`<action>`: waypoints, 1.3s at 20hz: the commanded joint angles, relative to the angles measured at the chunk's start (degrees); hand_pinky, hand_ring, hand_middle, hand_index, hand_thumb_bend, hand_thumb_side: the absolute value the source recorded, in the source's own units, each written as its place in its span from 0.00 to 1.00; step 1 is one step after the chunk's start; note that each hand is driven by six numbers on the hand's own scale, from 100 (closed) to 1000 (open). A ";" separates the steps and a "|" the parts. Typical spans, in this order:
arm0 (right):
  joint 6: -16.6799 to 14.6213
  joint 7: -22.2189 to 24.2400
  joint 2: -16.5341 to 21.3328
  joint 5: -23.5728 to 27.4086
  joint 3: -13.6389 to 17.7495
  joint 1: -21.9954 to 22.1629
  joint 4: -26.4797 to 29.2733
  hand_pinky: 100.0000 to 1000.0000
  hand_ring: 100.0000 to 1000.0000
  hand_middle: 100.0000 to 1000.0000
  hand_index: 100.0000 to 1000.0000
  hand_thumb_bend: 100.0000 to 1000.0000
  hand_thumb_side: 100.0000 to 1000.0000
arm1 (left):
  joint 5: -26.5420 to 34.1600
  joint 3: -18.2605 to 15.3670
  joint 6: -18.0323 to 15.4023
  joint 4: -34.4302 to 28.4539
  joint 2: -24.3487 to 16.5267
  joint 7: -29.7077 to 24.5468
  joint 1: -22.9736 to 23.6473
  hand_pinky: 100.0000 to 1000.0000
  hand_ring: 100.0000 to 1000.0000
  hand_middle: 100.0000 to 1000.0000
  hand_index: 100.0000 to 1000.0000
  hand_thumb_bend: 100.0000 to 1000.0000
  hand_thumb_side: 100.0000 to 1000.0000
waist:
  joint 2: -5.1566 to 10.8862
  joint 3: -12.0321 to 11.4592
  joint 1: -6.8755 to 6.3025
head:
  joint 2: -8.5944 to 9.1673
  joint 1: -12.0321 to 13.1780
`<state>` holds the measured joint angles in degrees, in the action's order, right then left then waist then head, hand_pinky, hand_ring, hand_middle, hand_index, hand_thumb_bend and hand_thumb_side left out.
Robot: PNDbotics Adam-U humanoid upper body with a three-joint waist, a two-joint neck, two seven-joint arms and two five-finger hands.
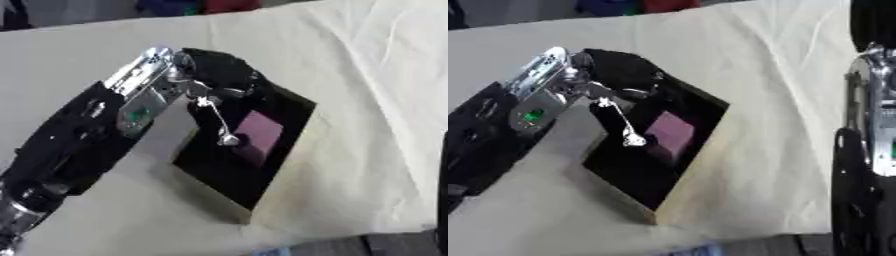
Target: Pick up objects on the table and place them in the box.
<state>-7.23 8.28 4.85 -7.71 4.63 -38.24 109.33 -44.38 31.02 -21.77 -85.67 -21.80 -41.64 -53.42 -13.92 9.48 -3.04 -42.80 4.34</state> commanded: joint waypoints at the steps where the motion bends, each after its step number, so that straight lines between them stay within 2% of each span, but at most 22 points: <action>1: 0.20 -0.03 0.24 0.32 0.29 -0.51 1.33 0.84 0.80 0.55 0.77 0.00 1.00 | 1.67 -1.51 -4.96 -2.07 -1.35 -5.11 -0.91 0.76 0.79 0.75 0.87 0.16 0.42 | 1.37 -0.10 0.37 | -0.22 -0.01; 4: 0.22 -0.02 0.17 0.29 0.30 -0.45 1.38 0.84 0.80 0.55 0.77 0.00 1.00 | 3.46 -2.09 -3.94 -3.00 -1.73 -5.53 -0.89 0.75 0.79 0.74 0.87 0.14 0.42 | 1.45 -0.16 0.43 | -0.07 0.03; 5: 0.23 -0.03 0.15 0.28 0.31 -0.44 1.39 0.84 0.80 0.55 0.77 0.00 1.00 | 4.08 -2.40 -3.49 -3.33 -1.88 -5.56 -0.87 0.74 0.78 0.73 0.86 0.08 0.39 | 1.48 -0.19 0.45 | -0.01 0.03; 7: 0.24 -0.06 0.13 0.26 0.32 -0.42 1.41 0.84 0.80 0.55 0.77 0.00 1.00 | 5.53 -3.28 -2.42 -4.32 -2.51 -5.26 -0.83 0.73 0.77 0.72 0.86 0.05 0.35 | 1.51 -0.23 0.49 | 0.12 0.01; 9: 0.25 -0.11 0.14 0.21 0.37 -0.43 1.44 0.84 0.80 0.55 0.77 0.00 1.00 | 6.90 -4.66 -1.27 -5.81 -3.79 -4.51 -0.87 0.73 0.76 0.72 0.86 0.04 0.30 | 1.53 -0.27 0.51 | 0.22 -0.05; 11: 0.26 -0.15 0.19 0.16 0.39 -0.45 1.44 0.84 0.80 0.55 0.77 0.00 1.00 | 7.99 -6.02 -0.18 -7.51 -5.43 -3.69 -0.80 0.73 0.76 0.72 0.86 0.04 0.30 | 1.52 -0.27 0.50 | 0.27 -0.11; 13: 0.28 -0.25 0.41 0.08 0.51 -0.45 1.43 0.84 0.80 0.55 0.77 0.00 1.00 | 8.46 -8.47 1.23 -8.75 -8.67 -2.18 -0.66 0.73 0.77 0.72 0.86 0.08 0.26 | 1.47 -0.43 0.42 | 0.31 -0.51; 15: 0.30 -0.32 0.57 0.04 0.58 -0.48 1.43 0.84 0.80 0.55 0.77 0.00 1.00 | 8.73 -10.66 2.38 -9.24 -11.87 -0.27 -0.15 0.73 0.77 0.72 0.86 0.10 0.29 | 1.37 -0.47 0.34 | 0.35 -0.78; 16: 0.32 -0.34 0.62 0.03 0.60 -0.50 1.42 0.84 0.80 0.55 0.77 0.00 1.00 | 8.70 -11.36 2.82 -9.05 -12.94 0.39 0.08 0.73 0.78 0.73 0.86 0.14 0.37 | 1.33 -0.52 0.33 | 0.37 -0.93; 19: 0.32 -0.36 0.73 0.01 0.64 -0.63 1.35 0.84 0.80 0.55 0.77 0.00 1.00 | 8.05 -12.95 3.42 -6.97 -15.20 2.41 0.54 0.73 0.78 0.73 0.86 0.14 0.38 | 1.19 -0.51 0.33 | 0.48 -1.16; 20: 0.31 -0.37 0.80 -0.01 0.68 -0.70 1.32 0.84 0.80 0.55 0.77 0.00 1.00 | 7.52 -13.48 3.68 -5.89 -15.95 2.87 0.68 0.75 0.80 0.75 0.87 0.24 0.50 | 1.07 -0.57 0.38 | 0.56 -1.25; 26: 0.11 -0.36 1.13 -0.07 0.87 -1.65 0.64 0.84 0.80 0.55 0.77 0.00 1.00 | 1.43 -16.49 3.69 3.53 -18.23 7.34 0.26 0.76 0.81 0.77 0.88 0.30 0.50 | 0.11 -0.46 0.77 | 1.24 -0.95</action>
<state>-7.02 8.00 4.94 -7.73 5.29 -38.87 109.51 -41.78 15.93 -18.06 -83.24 -38.00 -35.34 -51.97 -14.78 9.01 -2.35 -42.20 3.36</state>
